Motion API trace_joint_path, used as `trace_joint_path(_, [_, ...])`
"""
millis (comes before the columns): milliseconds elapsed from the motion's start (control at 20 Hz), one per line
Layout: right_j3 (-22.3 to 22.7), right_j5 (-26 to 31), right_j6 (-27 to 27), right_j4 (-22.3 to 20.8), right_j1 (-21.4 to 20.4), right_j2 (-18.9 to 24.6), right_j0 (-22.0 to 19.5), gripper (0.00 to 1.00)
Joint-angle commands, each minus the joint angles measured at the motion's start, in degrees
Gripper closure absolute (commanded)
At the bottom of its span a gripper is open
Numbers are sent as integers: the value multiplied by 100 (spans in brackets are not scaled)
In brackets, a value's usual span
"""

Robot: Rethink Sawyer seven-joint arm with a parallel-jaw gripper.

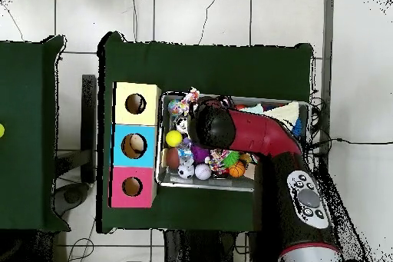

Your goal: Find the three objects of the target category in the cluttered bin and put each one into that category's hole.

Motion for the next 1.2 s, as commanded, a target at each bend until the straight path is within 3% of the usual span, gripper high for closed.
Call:
trace_joint_path(50, [196, -241, -101, -305, -122, 1011, -438, 0])
trace_joint_path(650, [-458, -486, 128, -494, 492, 1171, -393, 0])
trace_joint_path(1200, [-803, -743, 332, -593, 1061, 854, -74, 0])
